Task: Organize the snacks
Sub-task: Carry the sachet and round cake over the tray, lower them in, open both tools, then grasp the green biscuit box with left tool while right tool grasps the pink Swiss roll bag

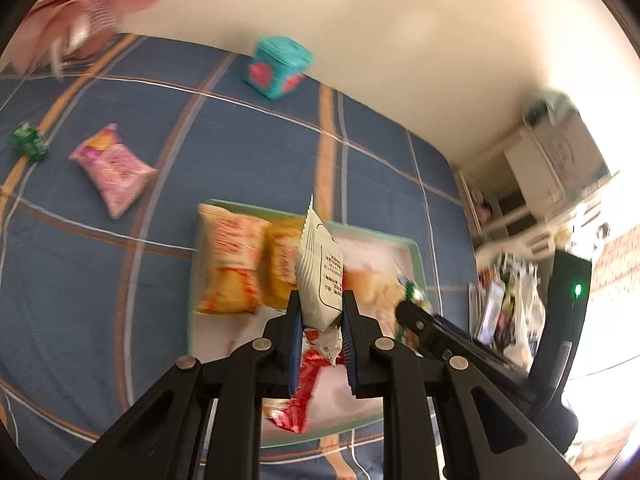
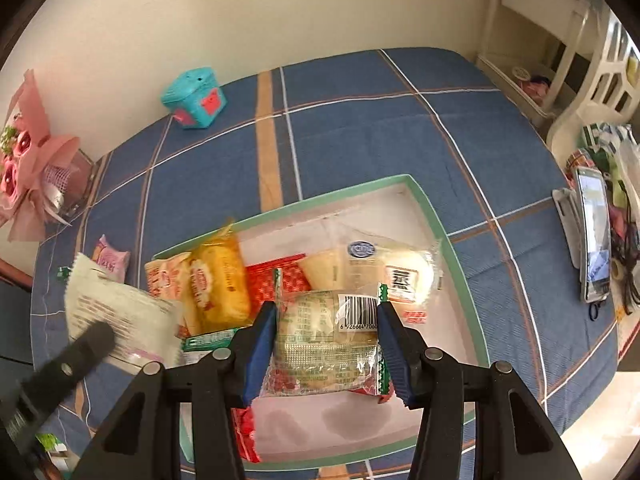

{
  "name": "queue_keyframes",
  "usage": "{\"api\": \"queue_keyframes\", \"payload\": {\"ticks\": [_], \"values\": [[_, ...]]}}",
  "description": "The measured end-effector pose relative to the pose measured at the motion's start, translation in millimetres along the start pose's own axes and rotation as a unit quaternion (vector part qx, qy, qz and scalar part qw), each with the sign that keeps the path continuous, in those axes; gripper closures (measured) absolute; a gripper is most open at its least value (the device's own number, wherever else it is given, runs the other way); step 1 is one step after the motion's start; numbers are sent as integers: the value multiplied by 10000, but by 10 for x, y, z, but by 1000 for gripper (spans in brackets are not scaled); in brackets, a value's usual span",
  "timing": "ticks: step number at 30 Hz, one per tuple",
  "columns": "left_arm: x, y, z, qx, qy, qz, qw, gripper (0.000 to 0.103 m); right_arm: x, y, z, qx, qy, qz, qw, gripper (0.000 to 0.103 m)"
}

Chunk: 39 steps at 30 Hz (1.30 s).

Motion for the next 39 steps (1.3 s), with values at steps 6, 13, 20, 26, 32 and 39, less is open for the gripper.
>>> {"api": "queue_keyframes", "payload": {"ticks": [6,13,20,26,32,39], "values": [[-180,-81,132,-219,251,3,9994,85,-81,-12,35,-40,100,-32,9999,50],[-326,-99,212,-220,467,73,9986,85,-136,35,74,3,170,-85,9998,49],[-362,-68,227,-224,558,-24,9982,78,-181,38,89,-22,227,-104,9997,48],[-319,1,182,-94,548,-48,9984,63,-175,39,92,-101,230,-182,9995,42],[-130,191,13,-11,337,-282,9990,51,-112,171,78,36,126,-340,9993,31],[373,1321,-449,527,-569,-1551,9848,23,-125,634,94,552,-81,-573,9968,0]]}}
Point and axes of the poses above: each gripper's, at about its wrist camera, not at the fingertips, and x roughly against the way its jaws point, y to its left, z to its underside, the point moved 8 cm from there along -x, roughly the way its jaws point, and after that the axes turned 11 degrees about -y, right-handed, at the moved point
